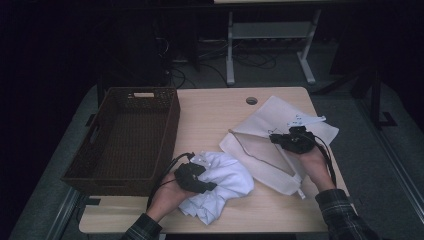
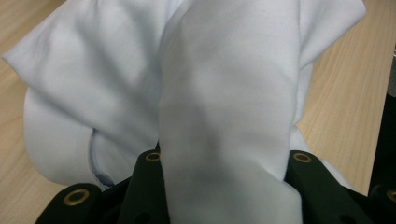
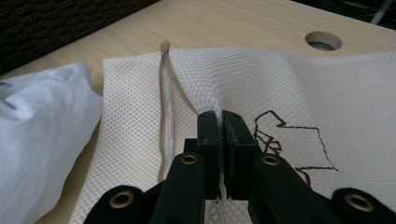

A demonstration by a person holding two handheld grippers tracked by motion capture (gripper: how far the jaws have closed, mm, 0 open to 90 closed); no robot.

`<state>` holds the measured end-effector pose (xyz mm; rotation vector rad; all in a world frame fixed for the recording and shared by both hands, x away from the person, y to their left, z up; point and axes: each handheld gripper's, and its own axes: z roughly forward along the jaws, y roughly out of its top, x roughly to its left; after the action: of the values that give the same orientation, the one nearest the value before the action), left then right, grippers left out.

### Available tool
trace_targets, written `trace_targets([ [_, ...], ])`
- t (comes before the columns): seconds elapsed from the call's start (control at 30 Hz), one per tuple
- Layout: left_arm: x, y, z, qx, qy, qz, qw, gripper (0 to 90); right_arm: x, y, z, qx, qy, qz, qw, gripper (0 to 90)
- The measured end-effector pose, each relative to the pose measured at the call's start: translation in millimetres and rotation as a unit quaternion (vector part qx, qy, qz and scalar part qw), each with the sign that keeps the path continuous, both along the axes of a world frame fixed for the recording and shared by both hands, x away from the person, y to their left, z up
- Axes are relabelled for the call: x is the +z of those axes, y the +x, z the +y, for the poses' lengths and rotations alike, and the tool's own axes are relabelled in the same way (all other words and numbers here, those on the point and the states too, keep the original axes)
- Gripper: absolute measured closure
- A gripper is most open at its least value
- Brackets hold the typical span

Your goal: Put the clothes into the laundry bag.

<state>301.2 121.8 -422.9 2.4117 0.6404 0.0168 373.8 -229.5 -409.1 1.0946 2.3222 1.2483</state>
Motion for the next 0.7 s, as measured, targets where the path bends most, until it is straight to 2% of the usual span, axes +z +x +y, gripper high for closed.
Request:
trace_targets([
  [0.33, 19.3, -1.7, -2.1, -0.008, -0.016, -0.011, 0.9998, 66.0, 1.2, -2.9, 13.4, 0.021, -0.009, 0.001, 0.9997, 86.1],
  [0.7, 30.0, 4.3, -19.4, -0.025, -0.006, -0.023, 0.9994, 66.0, 4.0, -7.3, 23.0, 0.048, 0.0, -0.002, 0.9989, 86.1],
])
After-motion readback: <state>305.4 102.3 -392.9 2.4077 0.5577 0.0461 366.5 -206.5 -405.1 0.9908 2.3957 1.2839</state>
